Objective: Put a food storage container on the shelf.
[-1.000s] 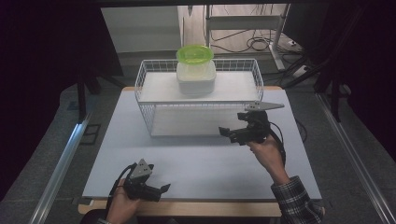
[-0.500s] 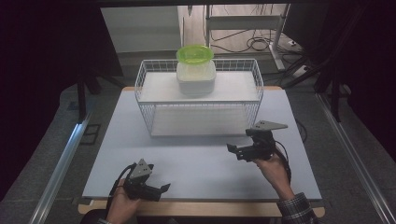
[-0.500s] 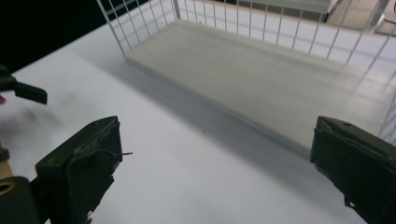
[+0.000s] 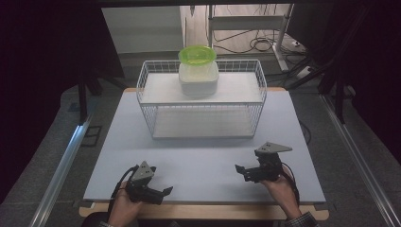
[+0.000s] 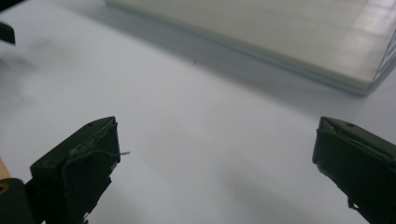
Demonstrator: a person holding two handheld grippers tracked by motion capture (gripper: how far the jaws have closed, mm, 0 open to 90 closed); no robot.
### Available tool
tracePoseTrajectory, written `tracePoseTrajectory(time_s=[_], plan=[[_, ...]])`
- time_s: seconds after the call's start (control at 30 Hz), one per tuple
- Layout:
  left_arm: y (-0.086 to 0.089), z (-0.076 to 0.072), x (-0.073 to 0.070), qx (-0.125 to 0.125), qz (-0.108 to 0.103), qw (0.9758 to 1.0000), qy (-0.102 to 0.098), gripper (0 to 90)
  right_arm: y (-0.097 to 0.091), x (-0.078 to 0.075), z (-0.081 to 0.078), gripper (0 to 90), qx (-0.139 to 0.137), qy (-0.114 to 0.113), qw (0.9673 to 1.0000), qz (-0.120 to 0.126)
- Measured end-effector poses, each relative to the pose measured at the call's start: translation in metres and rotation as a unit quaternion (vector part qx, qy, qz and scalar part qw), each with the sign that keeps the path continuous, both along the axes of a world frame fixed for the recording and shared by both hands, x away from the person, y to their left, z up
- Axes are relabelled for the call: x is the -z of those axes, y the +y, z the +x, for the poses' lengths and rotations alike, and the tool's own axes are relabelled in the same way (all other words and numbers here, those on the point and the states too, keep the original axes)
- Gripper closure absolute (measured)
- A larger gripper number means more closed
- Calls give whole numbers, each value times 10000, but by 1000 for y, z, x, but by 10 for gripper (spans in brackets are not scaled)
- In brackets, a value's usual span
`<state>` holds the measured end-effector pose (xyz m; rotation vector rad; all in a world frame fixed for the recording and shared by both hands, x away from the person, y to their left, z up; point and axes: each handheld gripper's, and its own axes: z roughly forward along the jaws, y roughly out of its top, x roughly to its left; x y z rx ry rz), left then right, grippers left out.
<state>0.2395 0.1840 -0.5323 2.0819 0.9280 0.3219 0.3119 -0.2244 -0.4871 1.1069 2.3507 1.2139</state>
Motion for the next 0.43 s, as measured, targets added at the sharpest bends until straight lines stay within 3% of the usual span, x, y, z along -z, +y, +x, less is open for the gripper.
tracePoseTrajectory(time_s=[0.33, 0.43], plan=[[-2, 0, 2, 56, 78, 9999, 47, 23, 0, 24, -11, 9, -119, 304, 9984, -468], [-3, 0, 2, 65, 93, 9999, 44, 23, 2, 26, -11, 9, -147, 267, 9979, -579]])
